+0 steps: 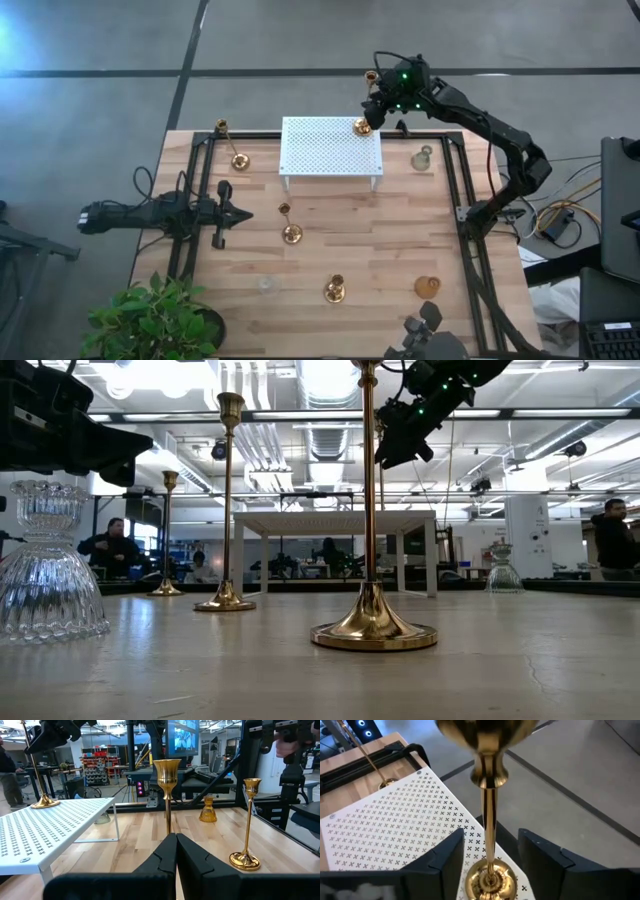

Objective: Pick & Place candle stick holders
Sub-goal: Put the glass candle holder on the shelf

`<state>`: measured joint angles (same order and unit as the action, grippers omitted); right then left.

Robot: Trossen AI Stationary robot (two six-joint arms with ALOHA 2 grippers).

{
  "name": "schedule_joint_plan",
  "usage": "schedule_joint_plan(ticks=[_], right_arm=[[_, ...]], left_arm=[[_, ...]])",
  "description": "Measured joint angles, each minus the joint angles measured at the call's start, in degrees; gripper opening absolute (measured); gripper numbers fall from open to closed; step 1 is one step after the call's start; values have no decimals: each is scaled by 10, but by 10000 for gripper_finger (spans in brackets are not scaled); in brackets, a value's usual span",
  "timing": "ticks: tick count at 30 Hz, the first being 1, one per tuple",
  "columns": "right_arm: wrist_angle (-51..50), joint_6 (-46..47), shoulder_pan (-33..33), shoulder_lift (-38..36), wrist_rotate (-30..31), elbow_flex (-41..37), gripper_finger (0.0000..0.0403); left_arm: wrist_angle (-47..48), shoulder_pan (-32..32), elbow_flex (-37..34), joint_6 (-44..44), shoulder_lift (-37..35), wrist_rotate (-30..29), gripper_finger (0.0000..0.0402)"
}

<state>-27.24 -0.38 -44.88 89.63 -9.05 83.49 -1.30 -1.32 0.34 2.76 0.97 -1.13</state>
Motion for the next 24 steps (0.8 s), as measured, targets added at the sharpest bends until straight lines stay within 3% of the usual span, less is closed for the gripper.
schedule_joint_plan(ticks=[11,18,24], right_arm=[[-38,-11,-4,-32,4,5,242],[-120,-32,-11,-93,48,5,239],[-167,-24,-12,-167,48,5,228]], left_arm=[[0,0,0,0,0,0,14],[0,0,0,0,0,0,14],[0,0,0,0,0,0,14]])
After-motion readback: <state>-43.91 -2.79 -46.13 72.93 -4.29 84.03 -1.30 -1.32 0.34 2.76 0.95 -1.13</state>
